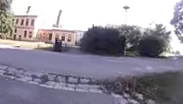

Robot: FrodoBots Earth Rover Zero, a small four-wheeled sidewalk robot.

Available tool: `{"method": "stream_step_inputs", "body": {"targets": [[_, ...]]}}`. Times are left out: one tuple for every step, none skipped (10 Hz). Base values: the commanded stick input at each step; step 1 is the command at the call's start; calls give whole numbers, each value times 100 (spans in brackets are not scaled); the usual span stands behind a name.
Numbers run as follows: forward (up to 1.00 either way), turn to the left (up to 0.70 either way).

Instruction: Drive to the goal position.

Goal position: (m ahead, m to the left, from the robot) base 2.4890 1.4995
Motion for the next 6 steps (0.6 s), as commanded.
{"method": "stream_step_inputs", "body": {"targets": [[60, 0], [60, 0], [60, 0], [60, 0], [60, 0], [60, 0]]}}
